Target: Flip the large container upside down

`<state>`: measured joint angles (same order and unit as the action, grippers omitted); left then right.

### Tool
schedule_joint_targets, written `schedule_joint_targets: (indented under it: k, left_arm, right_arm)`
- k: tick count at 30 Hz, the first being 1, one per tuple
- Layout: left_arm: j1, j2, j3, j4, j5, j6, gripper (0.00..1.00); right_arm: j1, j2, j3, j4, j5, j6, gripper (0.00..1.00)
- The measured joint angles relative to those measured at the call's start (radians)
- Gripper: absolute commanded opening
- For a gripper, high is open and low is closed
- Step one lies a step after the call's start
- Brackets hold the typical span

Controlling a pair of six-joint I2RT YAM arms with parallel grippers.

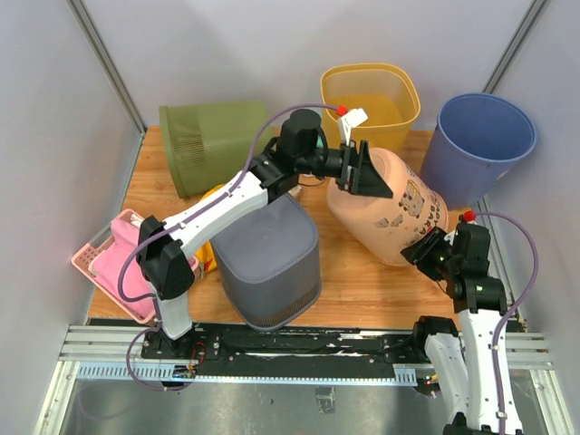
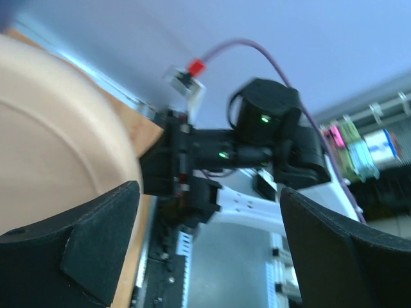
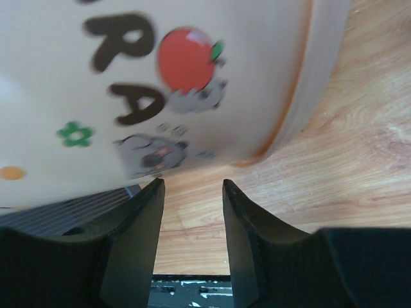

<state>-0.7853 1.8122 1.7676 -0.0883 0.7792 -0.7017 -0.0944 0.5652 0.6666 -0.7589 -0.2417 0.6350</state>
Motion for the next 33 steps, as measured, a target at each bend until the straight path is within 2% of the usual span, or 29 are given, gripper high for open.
schedule_joint_targets:
  k: [5, 9, 13, 23, 33]
  left_arm:
    - [-0.072, 0.02, 0.017, 0.031, 0.072, -0.037, 0.94]
    - [-0.076, 0.06, 0.043, 0.034, 0.084, -0.045, 0.94]
    - [-0.077, 0.091, 0.064, 0.028, 0.082, -0.045, 0.94]
    - [-0.083, 0.22, 0.289, -0.06, 0.036, 0.004, 0.95]
    - [-0.083, 0.249, 0.305, -0.143, -0.006, 0.053, 0.98]
  right_arm:
    - [0.0, -0.064, -0.019, 0.006, -0.004, 0.035, 0.49]
    - [0.0, -0.084, -0.038, -0.004, -0.001, 0.042, 0.59]
    - [0.0, -0.104, -0.046, -0.061, 0.019, 0.035, 0.63]
    - [0.0, -0.162, 0.041, -0.183, 0.084, -0.002, 0.65]
    - [0.0, -0.135, 0.222, -0.22, 0.137, -0.06, 0.66]
